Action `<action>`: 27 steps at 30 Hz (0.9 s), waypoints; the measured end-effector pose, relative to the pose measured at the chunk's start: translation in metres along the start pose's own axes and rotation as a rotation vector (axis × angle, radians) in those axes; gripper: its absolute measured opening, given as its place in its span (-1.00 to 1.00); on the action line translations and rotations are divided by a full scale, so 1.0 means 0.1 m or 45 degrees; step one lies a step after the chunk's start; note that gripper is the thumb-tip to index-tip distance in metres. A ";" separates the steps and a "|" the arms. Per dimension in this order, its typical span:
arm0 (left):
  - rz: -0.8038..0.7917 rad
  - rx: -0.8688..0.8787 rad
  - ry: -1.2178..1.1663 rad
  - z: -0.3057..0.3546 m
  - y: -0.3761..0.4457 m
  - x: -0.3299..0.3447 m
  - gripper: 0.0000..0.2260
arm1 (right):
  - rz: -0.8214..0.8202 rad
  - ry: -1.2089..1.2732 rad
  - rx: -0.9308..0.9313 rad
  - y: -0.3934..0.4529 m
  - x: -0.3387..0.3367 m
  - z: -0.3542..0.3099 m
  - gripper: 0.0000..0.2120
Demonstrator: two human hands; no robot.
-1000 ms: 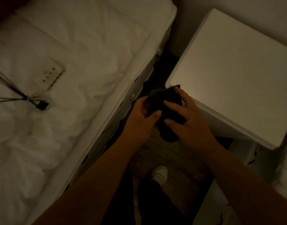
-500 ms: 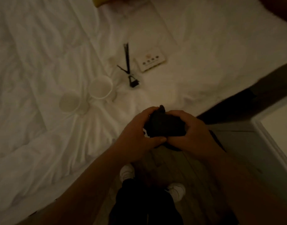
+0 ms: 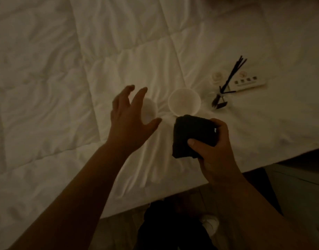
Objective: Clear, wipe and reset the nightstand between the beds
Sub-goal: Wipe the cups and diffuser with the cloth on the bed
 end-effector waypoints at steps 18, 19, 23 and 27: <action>-0.406 -0.035 -1.066 -0.53 -0.59 -0.38 -0.02 | -0.419 -0.735 -0.591 0.21 1.16 0.03 -0.48; -0.389 -0.024 -1.082 -0.51 -0.64 -0.41 -0.04 | -0.447 -0.605 -0.492 0.22 1.19 0.01 -0.51; -0.264 0.129 -0.876 -0.34 -0.84 -0.42 -0.15 | -0.221 -0.286 -0.096 0.38 1.20 -0.07 -0.72; -0.212 0.124 -1.124 -0.27 -0.96 -0.36 -0.17 | -0.414 0.158 0.327 0.36 1.16 -0.03 -0.53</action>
Point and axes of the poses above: each hand's wrist, its own y-axis towards the middle knuckle, its own x-axis out of the palm, z = x × y, the point moved 1 cm from there along y, towards the middle knuckle, and after that the axes turned 9 degrees about -z, right-handed, at the moved point
